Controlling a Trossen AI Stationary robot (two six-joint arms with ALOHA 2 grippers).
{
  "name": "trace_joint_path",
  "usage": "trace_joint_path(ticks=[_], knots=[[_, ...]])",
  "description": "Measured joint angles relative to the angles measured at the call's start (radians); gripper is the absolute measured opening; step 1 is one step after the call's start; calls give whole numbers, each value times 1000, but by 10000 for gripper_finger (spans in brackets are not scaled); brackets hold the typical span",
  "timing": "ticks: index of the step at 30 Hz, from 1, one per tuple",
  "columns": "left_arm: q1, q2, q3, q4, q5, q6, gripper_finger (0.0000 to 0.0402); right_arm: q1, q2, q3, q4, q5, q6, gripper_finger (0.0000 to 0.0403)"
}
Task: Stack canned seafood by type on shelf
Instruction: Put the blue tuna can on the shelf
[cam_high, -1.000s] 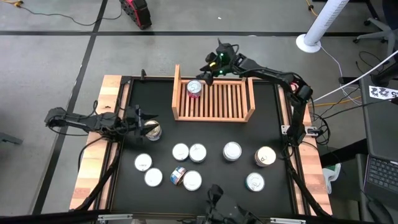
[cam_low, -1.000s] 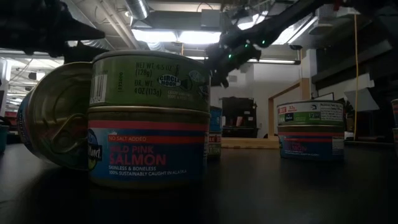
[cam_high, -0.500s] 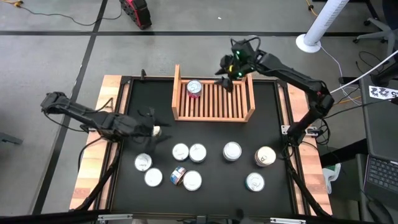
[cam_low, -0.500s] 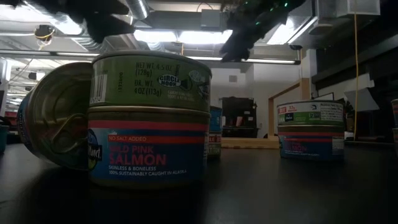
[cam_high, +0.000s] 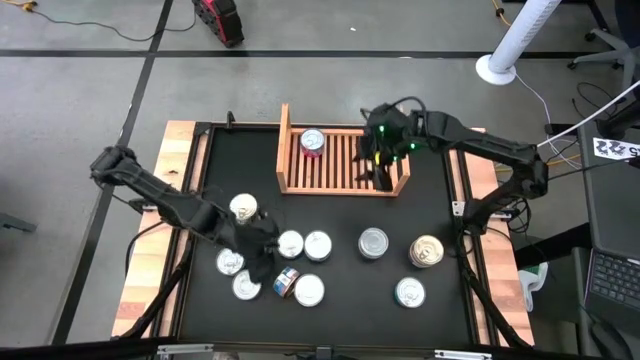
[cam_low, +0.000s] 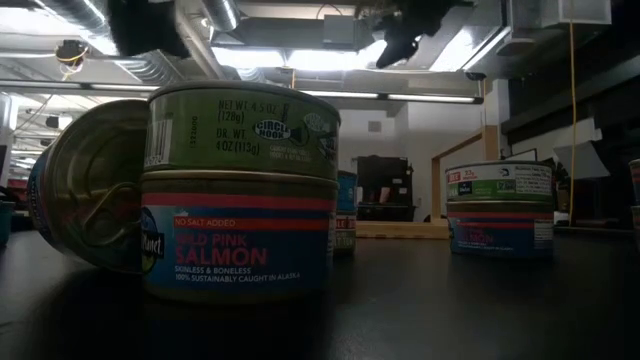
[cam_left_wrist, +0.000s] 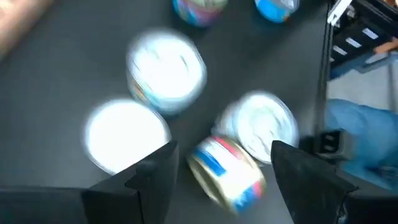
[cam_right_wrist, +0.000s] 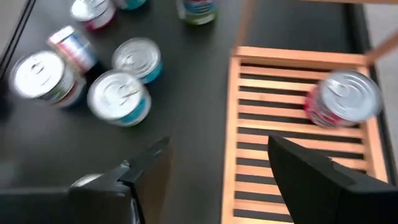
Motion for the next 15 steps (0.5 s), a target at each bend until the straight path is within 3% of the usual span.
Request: trace_joint_path(ticks=[8,11,15], knots=[[-53,171,1,6,285,-464,249,178,0,-1,-59,52,-30,262],[-51,213,1,19,343,-503,249,218,-2,-1,-76,62,-31,262],[-52,242,1,20,347,-506,249,254,-3,-1,-76,105,-32,262]])
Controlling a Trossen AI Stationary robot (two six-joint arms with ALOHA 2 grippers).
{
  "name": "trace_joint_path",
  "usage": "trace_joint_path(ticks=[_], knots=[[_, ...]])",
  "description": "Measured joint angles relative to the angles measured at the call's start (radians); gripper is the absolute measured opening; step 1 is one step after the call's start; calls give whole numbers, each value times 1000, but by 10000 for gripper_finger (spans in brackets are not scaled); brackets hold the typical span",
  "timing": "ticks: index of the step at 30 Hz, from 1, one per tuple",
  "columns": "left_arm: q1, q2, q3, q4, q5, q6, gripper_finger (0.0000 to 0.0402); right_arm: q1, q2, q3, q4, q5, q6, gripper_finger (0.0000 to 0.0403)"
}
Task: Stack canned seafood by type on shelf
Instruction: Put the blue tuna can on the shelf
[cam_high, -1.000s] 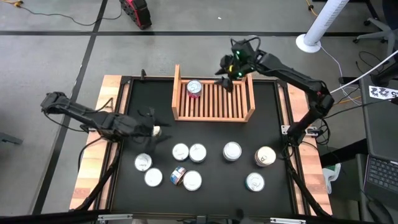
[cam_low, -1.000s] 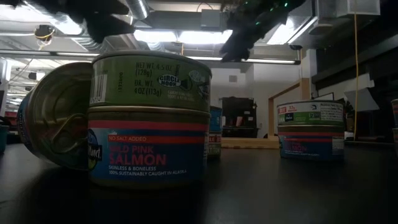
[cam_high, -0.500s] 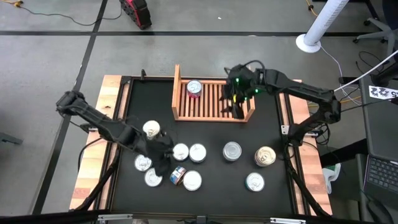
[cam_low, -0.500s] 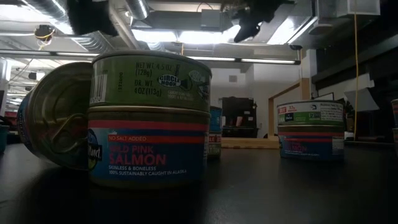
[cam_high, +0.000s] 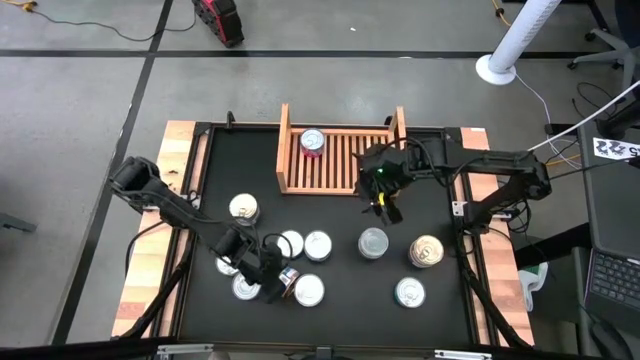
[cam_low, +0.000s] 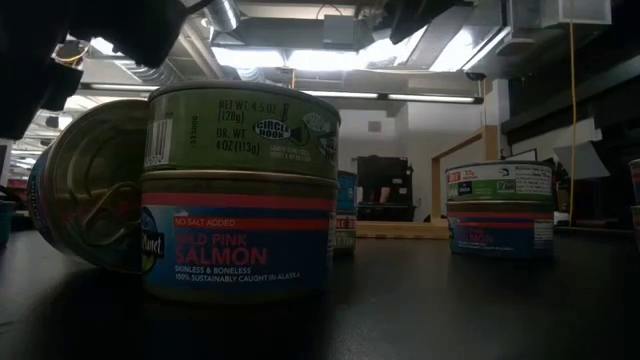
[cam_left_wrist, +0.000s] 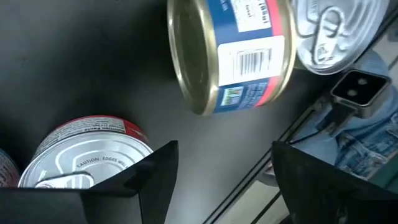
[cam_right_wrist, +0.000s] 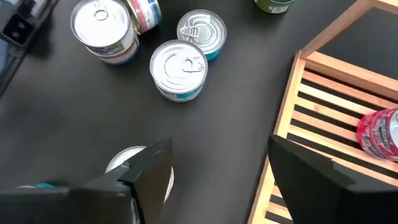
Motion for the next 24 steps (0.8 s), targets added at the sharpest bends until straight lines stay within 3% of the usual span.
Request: trace_joint_path(ticks=[17,24], knots=[[8,4,0,1,0,59,249,4,0,0,0,5,2,262],[14,4,0,1,-53,123,281,4,0,0,-4,5,3,262]])
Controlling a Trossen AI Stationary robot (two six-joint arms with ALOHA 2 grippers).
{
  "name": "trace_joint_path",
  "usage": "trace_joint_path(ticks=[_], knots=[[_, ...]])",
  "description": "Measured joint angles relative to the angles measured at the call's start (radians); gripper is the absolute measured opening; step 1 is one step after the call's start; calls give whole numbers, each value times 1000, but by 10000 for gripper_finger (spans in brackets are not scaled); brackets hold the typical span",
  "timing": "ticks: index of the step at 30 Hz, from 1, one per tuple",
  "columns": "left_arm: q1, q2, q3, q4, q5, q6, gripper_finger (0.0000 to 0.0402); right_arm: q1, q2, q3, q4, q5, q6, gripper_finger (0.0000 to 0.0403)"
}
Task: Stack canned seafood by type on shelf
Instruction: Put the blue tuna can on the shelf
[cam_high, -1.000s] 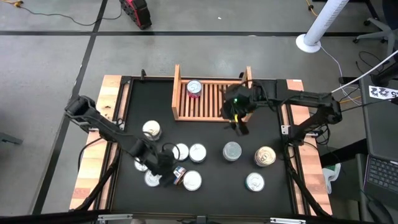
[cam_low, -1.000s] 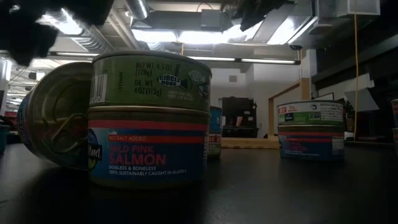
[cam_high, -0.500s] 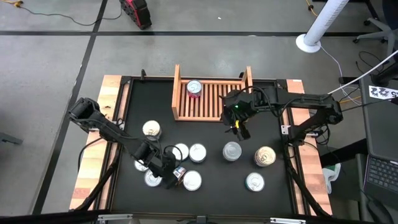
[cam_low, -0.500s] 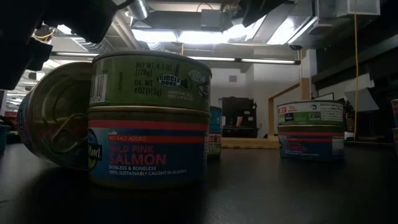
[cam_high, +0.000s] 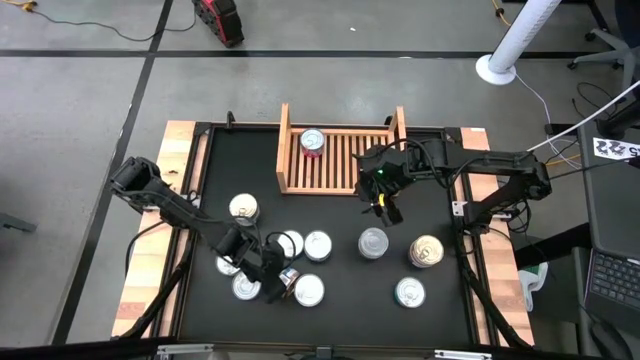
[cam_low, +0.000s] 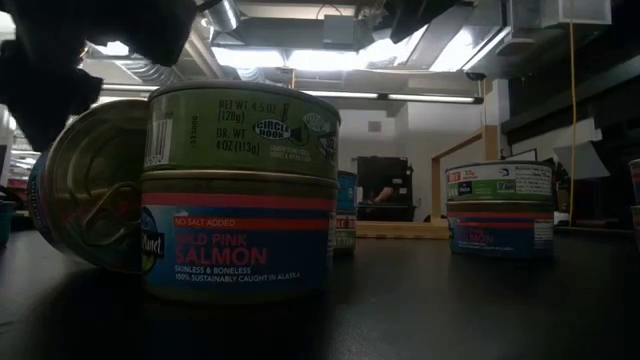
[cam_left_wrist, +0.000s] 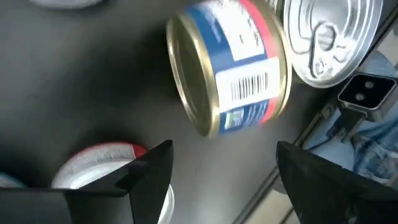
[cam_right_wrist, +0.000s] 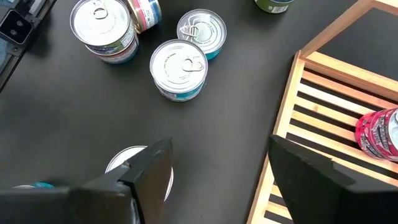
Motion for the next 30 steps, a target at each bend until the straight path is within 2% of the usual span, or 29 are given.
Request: trace_joint_path(ticks=[5,13,19,30], knots=[[13,0,0,8,3,89,290,0,0,0,-29,0,0,262],[13,0,0,75,-4,83,290,0,0,0,-29,0,9,262],[13,0,1,101,-102,93,290,0,0,0,-47,0,9,262],[13,29,1,106,-204,80,290,0,0,0,-46,-1,9,262]])
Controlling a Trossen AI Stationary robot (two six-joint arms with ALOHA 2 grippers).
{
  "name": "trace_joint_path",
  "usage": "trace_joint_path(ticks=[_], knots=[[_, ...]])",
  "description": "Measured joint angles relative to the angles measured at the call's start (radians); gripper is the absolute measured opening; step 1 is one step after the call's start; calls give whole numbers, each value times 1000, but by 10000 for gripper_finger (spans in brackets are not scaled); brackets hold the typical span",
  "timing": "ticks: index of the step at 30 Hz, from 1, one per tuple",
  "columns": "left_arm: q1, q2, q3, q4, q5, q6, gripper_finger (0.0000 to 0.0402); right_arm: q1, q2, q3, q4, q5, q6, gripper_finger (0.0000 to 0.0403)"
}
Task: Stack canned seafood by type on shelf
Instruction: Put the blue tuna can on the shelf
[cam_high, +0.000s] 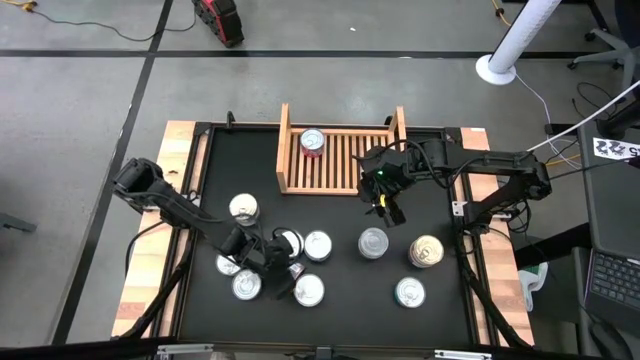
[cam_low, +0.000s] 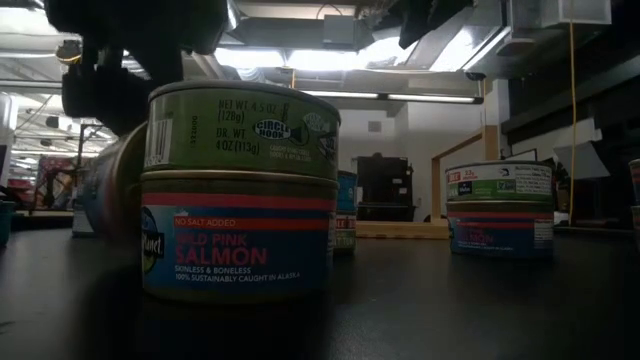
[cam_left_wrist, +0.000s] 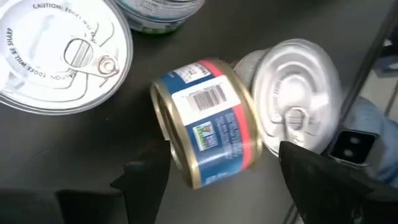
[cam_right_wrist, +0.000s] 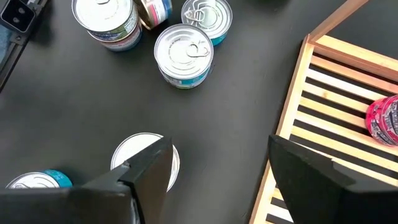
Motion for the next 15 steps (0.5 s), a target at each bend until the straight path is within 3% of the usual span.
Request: trace_joint_path(ticks=[15], knots=[[10,51,0,33,-1,-6,290,0,0,0,0,0,0,262]])
